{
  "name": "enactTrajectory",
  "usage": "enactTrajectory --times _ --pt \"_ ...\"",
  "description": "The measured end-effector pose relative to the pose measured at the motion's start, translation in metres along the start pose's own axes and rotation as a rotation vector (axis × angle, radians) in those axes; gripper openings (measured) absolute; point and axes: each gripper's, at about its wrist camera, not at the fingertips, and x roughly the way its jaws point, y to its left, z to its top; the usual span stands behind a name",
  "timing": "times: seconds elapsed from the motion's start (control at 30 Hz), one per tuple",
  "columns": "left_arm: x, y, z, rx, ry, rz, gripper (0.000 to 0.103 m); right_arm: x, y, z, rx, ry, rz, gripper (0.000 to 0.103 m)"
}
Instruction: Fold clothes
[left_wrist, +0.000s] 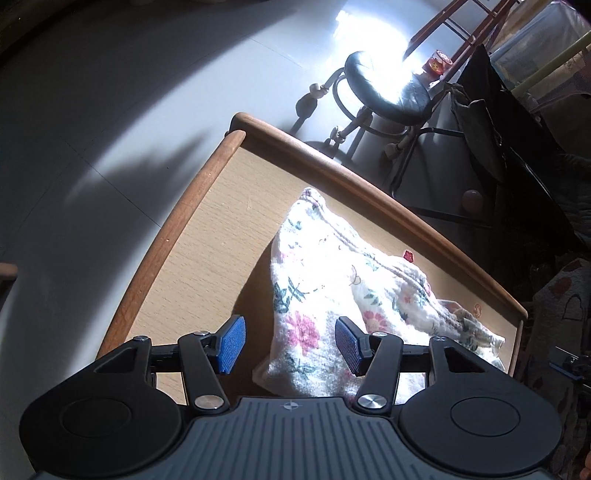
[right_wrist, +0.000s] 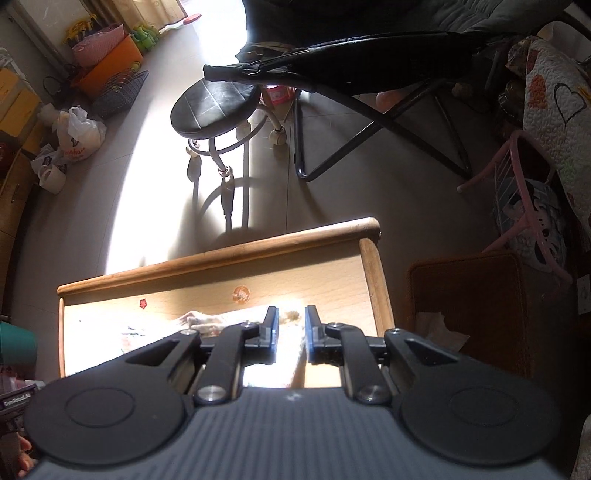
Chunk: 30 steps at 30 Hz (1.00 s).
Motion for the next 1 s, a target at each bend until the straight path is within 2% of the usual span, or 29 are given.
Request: enactTrajectory --times 0.27,0.6,0.77,0.87,0.93,1.0 --pt "0.029 -0.001 -0.009 -0.012 0.033 0.018 0.056 -0.003 0.006 -0.04 0.002 0.054 0.029 0.016" --pt "0.039 0.001 -0.015 -0.018 0.07 0.001 0.056 -0.004 -0.002 -0.077 0.039 0.103 0.02 0.016" --pt "0.041 -0.001 -0.018 -0.005 0.063 0.007 0.054 -0.006 -0.005 -0.09 0.056 0.114 0.025 0.016" --pt "0.042 -0.003 -0.019 0.011 0.067 0.002 0.048 -0.007 -0.006 -0.093 0.062 0.118 0.026 0.016" --pt "0.041 -0.008 -0.021 0.055 0.063 0.005 0.029 -0.008 -0.008 -0.094 0.067 0.117 0.024 0.016" --pt "0.04 -0.014 -0.023 0.104 0.056 0.002 0.017 -0.009 -0.009 -0.095 0.072 0.116 0.023 0.016"
